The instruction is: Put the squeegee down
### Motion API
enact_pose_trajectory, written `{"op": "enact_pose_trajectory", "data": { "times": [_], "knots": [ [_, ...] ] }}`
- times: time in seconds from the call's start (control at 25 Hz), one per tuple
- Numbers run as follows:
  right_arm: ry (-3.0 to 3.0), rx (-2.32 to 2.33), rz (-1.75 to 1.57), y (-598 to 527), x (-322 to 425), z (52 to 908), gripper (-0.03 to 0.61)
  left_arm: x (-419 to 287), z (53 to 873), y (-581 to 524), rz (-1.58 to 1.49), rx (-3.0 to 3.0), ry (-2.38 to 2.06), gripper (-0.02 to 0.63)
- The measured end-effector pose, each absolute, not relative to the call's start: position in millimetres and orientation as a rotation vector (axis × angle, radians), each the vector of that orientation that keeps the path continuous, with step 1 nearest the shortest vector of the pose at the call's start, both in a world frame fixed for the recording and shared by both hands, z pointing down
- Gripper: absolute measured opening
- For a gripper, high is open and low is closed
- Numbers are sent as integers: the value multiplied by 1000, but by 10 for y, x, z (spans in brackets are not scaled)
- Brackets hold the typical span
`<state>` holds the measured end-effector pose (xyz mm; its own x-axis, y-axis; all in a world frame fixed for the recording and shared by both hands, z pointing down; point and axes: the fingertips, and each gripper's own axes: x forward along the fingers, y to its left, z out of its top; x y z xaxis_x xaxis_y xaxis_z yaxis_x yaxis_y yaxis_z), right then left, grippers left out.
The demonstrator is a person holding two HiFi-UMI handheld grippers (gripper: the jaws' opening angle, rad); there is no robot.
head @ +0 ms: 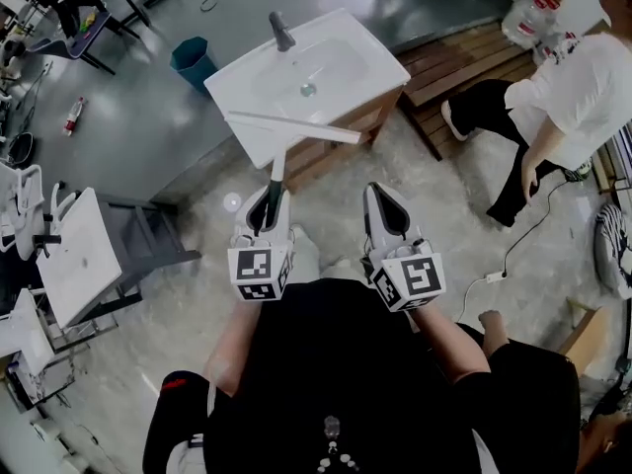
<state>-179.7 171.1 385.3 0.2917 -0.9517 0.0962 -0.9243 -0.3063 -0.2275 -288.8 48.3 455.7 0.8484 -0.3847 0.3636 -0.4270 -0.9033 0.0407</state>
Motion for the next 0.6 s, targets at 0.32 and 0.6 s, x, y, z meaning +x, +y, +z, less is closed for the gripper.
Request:
{"op": "enact_pose_trajectory", "data": {
  "times": [0.32,0.6],
  "knots": [
    [1773,-2427,-313,1953,-1787,3848,2,-2885,4531,687,501,2908,-662,104],
    [1769,-2448,-298,2195,-1768,3852,2,-2875,4522,872,479,2902,-679,104]
  ]
}}
